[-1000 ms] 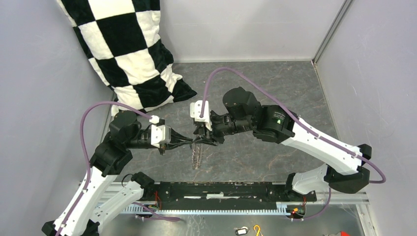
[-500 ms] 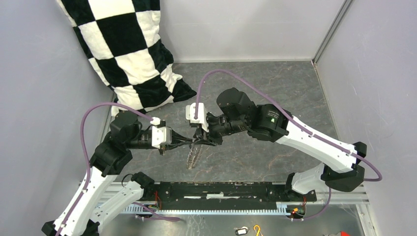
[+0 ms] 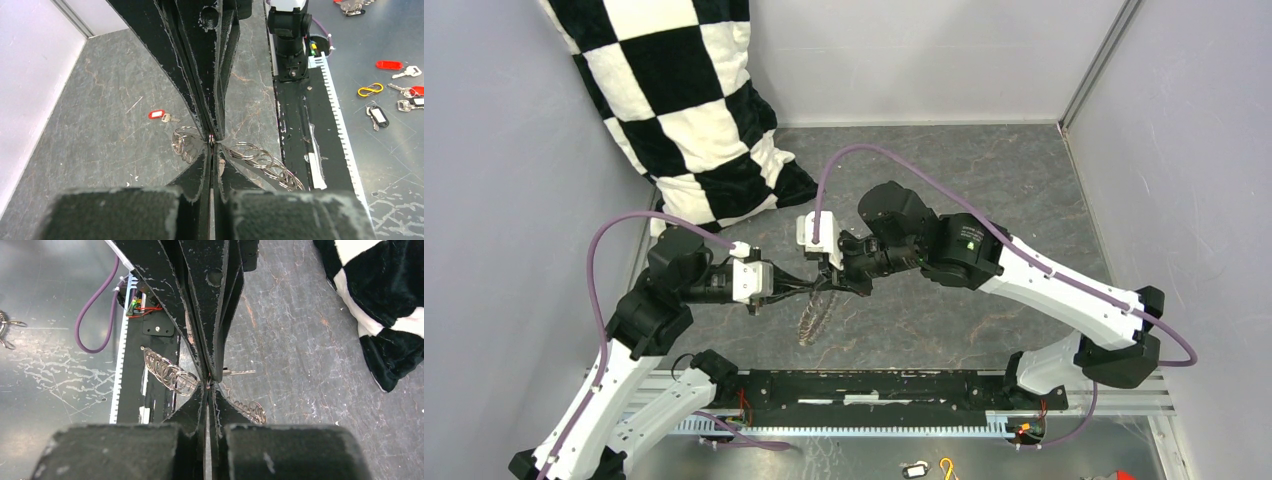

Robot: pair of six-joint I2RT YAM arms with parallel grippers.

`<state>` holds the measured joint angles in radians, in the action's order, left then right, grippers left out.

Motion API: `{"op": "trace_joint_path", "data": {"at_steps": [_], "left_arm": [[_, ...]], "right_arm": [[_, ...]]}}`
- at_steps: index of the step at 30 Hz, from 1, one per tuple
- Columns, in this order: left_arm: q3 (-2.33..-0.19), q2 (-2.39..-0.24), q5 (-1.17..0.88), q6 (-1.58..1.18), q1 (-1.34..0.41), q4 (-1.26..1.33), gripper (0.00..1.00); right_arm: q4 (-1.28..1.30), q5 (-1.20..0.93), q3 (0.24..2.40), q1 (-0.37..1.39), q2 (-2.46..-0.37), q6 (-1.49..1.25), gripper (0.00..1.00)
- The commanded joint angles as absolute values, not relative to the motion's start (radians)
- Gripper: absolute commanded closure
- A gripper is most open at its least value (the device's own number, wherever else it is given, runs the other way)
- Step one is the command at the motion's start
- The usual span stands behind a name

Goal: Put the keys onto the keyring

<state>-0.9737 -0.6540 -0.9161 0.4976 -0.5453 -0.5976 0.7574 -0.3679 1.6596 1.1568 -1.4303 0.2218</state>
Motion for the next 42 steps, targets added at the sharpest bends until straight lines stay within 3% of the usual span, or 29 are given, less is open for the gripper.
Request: {"op": "trace_joint_path", "data": {"at_steps": [1, 2, 3, 5, 7, 13, 26, 35, 38, 42], "left_arm": [[-1.003, -0.643, -0.945, 0.556, -0.547, -0.588, 0.98], [-1.003, -0.641, -0.952, 0.555, -0.546, -0.589, 0.97], [-1.004, -0.639, -0.961, 0.553, -0.546, -0.588, 0.90], [-1.005, -0.633, -0.978, 0.543, -0.546, -0.589, 0.66], [-1.006, -0.624, -0.987, 0.543, -0.546, -0.593, 0.57], [-1.011, -0.616, -0.967, 0.569, -0.546, -0.610, 0.61], [-0.986, -0.584, -0.912, 0.509, -0.546, -0.494, 0.63], [-0.991, -0.574, -0.956, 0.518, -0.546, -0.533, 0.73], [-0.988, -0.579, -0.973, 0.518, -0.546, -0.533, 0.73], [-0.987, -0.594, -0.993, 0.527, -0.546, -0.533, 0.65]], "right_arm": [[0.671, -0.329, 1.648, 1.160, -1.391, 0.222, 1.00], [0.665, -0.323, 1.640, 1.160, -1.386, 0.223, 1.00], [0.652, -0.318, 1.630, 1.160, -1.380, 0.219, 1.00], [0.595, -0.314, 1.586, 1.160, -1.350, 0.215, 1.00], [0.526, -0.312, 1.521, 1.161, -1.309, 0.209, 1.00], [0.318, -0.362, 1.367, 1.159, -1.198, 0.174, 1.00], [0.153, -0.439, 1.245, 1.144, -1.143, 0.114, 1.00], [-0.071, -0.443, 1.054, 1.114, -1.042, 0.026, 1.00], [-0.100, -0.458, 1.038, 1.107, -1.035, 0.009, 1.00], [-0.117, -0.474, 1.034, 1.105, -1.042, 0.002, 1.00]]}}
